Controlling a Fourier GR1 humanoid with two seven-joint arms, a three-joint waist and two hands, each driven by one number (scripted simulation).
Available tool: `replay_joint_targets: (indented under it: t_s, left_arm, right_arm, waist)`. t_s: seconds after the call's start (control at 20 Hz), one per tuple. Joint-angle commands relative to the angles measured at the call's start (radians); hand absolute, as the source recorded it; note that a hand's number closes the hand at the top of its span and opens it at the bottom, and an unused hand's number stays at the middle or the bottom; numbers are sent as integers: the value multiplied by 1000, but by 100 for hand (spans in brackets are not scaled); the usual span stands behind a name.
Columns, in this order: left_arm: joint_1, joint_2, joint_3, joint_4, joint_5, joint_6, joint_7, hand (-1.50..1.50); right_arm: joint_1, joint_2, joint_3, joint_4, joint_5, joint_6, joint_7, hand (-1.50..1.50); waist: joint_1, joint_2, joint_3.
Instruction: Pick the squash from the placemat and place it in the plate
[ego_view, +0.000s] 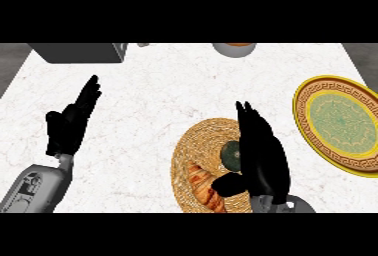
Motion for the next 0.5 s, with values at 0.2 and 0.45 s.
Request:
replay_joint_targets:
  t_s: [0.2,0.45]
  left_arm:
    - [15,-38,10,-13,-38,6,-5,0]
    - [-3,-26,35,19,-50,-12,-34,0]
  right_arm:
    - [-12,48,-84,46,-44,142,87,-150]
    - [78,53,-46,159,-11,110,24,-150]
  waist:
    - [8,3,1]
    - [5,4,1]
